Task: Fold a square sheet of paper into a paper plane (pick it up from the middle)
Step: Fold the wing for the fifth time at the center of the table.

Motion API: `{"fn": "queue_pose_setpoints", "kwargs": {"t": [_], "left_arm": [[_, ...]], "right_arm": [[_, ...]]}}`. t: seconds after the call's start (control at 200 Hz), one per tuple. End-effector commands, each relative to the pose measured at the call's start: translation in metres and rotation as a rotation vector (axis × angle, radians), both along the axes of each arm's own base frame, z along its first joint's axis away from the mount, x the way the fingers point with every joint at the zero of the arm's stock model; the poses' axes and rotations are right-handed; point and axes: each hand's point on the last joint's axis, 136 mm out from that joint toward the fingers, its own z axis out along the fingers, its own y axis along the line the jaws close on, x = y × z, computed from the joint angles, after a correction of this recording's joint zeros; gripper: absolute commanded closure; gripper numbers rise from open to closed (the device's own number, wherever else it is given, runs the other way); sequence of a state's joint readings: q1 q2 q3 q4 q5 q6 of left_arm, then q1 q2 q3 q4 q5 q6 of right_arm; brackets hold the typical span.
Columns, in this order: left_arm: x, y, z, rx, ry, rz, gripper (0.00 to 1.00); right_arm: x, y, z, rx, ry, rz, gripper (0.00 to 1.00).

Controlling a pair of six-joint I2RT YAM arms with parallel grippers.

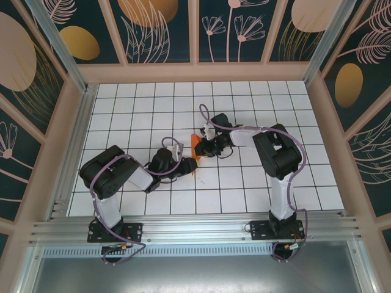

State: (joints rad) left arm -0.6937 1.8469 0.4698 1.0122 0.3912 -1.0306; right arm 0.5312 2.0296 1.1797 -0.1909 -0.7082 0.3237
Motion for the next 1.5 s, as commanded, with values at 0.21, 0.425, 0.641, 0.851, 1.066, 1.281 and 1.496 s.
{"fn": "queue_pose_setpoints", "kwargs": {"t": [0.21,0.425,0.641,0.851,1.066,1.281,1.496], "left_arm": [[0.011,0.004,-0.013,0.055,0.026,0.046,0.74],[0.011,0.005,-0.016,0.075,0.033,0.05,0.8],[0.013,0.011,-0.024,0.126,0.045,0.075,0.88],[0.012,0.017,-0.032,0.172,0.059,0.086,0.93],[0.011,0.023,-0.035,0.198,0.062,0.106,0.93],[0.012,0.025,-0.033,0.189,0.058,0.123,0.93],[0.012,0.026,-0.032,0.182,0.056,0.131,0.93]], "right_arm": [[-0.009,-0.011,-0.034,-0.102,0.048,-0.014,0.77],[-0.01,-0.012,-0.035,-0.108,0.05,-0.017,0.77],[-0.009,-0.013,-0.034,-0.111,0.053,-0.025,0.76],[-0.003,-0.009,-0.02,-0.093,0.045,-0.058,0.72],[0.015,-0.003,0.02,-0.037,-0.018,-0.109,0.66],[0.015,-0.01,0.041,-0.014,-0.063,-0.137,0.64],[0.006,-0.01,0.049,0.013,-0.085,-0.098,0.64]]}}
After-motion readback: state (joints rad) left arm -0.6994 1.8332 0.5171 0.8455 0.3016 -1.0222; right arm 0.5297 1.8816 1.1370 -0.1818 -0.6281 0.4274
